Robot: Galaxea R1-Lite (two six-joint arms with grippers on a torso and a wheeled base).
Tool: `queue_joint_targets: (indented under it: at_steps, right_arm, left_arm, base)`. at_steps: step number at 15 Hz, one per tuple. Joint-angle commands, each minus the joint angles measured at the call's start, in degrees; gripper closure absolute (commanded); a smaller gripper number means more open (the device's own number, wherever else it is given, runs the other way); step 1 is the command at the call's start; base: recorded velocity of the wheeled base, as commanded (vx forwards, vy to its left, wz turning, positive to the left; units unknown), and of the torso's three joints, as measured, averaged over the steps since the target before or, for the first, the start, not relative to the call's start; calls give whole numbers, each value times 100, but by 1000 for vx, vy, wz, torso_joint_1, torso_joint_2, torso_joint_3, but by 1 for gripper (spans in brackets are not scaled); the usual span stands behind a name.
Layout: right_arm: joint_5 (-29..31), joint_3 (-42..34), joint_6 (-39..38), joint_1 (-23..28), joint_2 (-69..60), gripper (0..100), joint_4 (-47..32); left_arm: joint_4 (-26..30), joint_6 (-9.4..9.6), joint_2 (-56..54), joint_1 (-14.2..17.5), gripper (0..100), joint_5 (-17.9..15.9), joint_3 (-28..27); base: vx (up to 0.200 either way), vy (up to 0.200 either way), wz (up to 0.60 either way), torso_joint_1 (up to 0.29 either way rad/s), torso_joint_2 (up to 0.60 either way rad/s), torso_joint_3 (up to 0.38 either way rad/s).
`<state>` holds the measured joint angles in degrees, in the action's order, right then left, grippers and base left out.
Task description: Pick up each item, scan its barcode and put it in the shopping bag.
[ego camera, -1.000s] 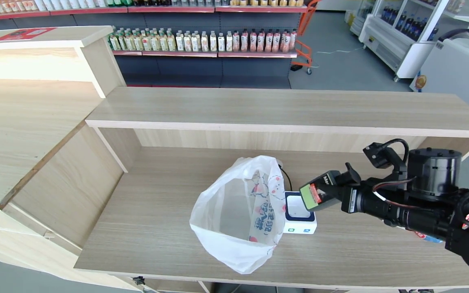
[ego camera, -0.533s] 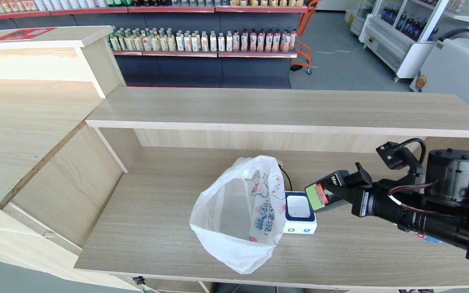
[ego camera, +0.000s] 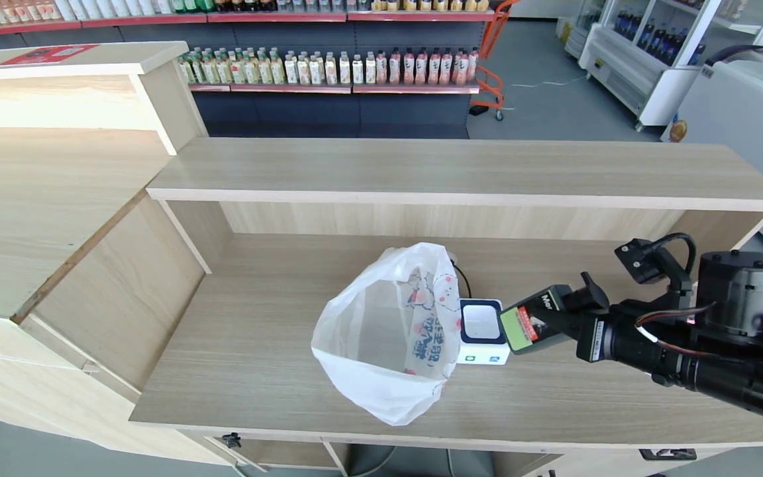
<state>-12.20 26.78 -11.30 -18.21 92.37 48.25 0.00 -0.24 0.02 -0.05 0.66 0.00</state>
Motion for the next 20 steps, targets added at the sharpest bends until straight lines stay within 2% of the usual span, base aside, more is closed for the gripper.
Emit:
queue_joint_targets:
  at_steps: [1, 6, 8, 9, 13, 15, 20]
  right_arm:
    - [-45, 38, -4, -24, 132, 100, 0]
    - [-45, 653, 146, -147, 1152, 100, 0]
    - [-37, 820, 427, -156, 1468, 100, 18]
    - [25, 1057, 910, -191, 1908, 100, 114]
    - [113, 1769, 1253, -745, 2901, 100, 457]
    - [464, 2331, 1490, -982, 3411, 100, 571]
    - [702, 2982, 2062, -1220, 4105, 100, 580]
  left_arm:
    - [0, -2, -2, -4, 0, 4, 0]
    - [0, -2, -2, -4, 0, 4, 0]
    - [0, -2, -2, -4, 0, 4, 0]
    - [0, -2, -2, -4, 0, 4, 0]
    - [0, -2, -2, -4, 0, 4, 0]
    - [0, -2, -2, -4, 0, 4, 0]
    - [0, -2, -2, -4, 0, 4, 0]
  base:
    - [0, 200, 0, 17, -2, -2]
    - [0, 0, 0, 0, 0, 0]
    - [0, 0, 0, 0, 0, 0]
    - [0, 0, 0, 0, 0, 0]
    - [0, 0, 0, 0, 0, 0]
    - [0, 0, 0, 0, 0, 0]
    - [0, 0, 0, 0, 0, 0]
